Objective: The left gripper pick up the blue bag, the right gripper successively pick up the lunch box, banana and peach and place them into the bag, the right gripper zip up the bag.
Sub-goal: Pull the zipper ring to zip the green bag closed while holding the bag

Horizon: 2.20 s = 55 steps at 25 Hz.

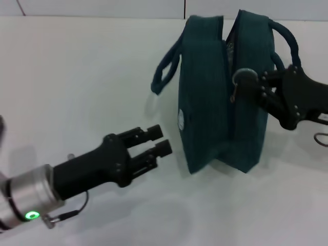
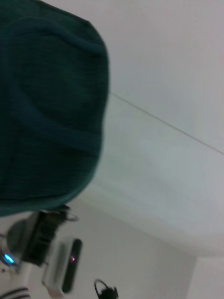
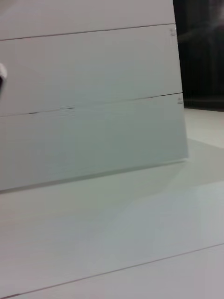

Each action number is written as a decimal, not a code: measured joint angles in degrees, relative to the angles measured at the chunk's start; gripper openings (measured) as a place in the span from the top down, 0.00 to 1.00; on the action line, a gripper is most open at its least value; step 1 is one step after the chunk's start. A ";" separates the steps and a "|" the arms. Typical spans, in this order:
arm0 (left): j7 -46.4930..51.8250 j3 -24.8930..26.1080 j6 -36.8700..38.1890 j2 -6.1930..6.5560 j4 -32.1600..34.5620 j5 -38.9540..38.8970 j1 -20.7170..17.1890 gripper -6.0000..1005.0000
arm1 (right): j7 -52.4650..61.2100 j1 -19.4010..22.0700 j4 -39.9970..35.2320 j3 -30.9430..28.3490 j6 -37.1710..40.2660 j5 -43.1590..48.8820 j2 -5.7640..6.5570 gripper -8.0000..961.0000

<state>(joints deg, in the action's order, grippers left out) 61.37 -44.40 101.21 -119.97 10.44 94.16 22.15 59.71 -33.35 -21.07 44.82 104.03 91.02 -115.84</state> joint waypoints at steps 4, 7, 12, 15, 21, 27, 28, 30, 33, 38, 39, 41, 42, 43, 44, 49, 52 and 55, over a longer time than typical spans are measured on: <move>-3.64 0.14 -1.54 -0.35 -3.97 -0.24 1.70 0.54 | -0.04 -1.31 0.51 0.31 -1.07 -0.54 -0.04 0.98; -6.76 0.37 -2.81 -0.47 -6.83 -2.18 2.76 0.54 | -0.04 -1.77 1.07 0.40 -1.22 -0.55 -0.04 0.98; -8.87 0.21 -4.30 -0.52 -8.85 -4.23 3.89 0.55 | -0.04 -1.79 1.14 0.44 -1.22 -0.56 -0.01 0.98; -9.08 0.14 -4.86 -0.54 -9.74 -4.12 5.07 0.55 | -0.04 -1.77 1.17 0.44 -1.22 -0.57 0.07 0.98; -11.01 0.43 -7.25 -0.81 -12.57 -4.31 7.00 0.56 | -0.31 -1.77 1.21 0.44 -1.01 -0.59 0.06 0.98; -12.20 0.59 -10.66 -0.79 -15.37 -4.42 9.75 0.57 | -0.80 -1.82 1.54 0.44 -0.67 -0.59 -0.05 0.98; -12.57 0.61 -10.83 -0.80 -15.49 -4.46 9.82 0.57 | -0.80 -1.83 1.61 0.45 -0.68 -0.59 -0.06 0.98; -13.89 0.66 -11.09 -0.79 -15.75 -4.49 9.94 0.58 | -0.81 -1.73 1.65 0.45 -0.79 -0.59 -0.07 0.98; -15.08 0.66 -11.10 -0.79 -15.80 -4.49 10.00 0.60 | -1.03 -1.31 1.77 0.45 -1.00 -0.59 -0.09 0.98; -16.16 0.66 -11.10 -0.79 -15.84 -4.54 10.01 0.71 | -2.23 -1.13 3.21 0.27 -1.03 -0.60 -0.09 0.98; -16.39 0.66 -11.13 -0.79 -15.84 -4.54 10.01 0.73 | -2.32 -1.14 3.34 0.17 -1.03 -0.60 -0.09 0.98; -16.72 0.65 -11.24 -0.79 -15.86 -4.55 10.02 0.77 | -2.33 -1.14 3.34 0.04 -1.03 -0.63 -0.12 0.98; -16.82 0.64 -11.33 -0.79 -15.87 -4.55 10.02 0.79 | -2.33 -1.14 3.34 0.04 -1.04 -0.94 -0.18 0.98; -16.94 0.64 -11.41 -0.79 -15.90 -4.55 10.02 0.82 | -2.33 -1.14 3.40 0.08 -1.04 -1.43 -0.21 0.98; -17.36 0.64 -11.48 -0.79 -16.10 -4.56 10.02 0.85 | -2.33 -1.13 3.71 0.19 -1.04 -2.35 -0.25 0.98; -21.76 0.52 -11.68 -0.79 -18.07 -4.28 10.03 0.93 | -2.40 -1.35 5.38 0.19 -1.96 -6.77 -0.27 0.98; -23.58 0.34 -11.76 -0.79 -18.81 -3.75 10.02 0.93 | -2.40 -1.57 5.72 0.17 -3.28 -7.96 -0.29 0.98; -24.31 0.29 -11.72 -0.79 -18.84 -3.26 9.80 0.93 | -2.41 -1.71 6.40 0.14 -5.15 -9.14 -0.33 0.98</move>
<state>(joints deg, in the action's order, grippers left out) 37.06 -44.11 89.49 -120.76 -8.40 90.90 31.95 57.30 -35.06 -14.67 44.96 98.88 81.88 -116.17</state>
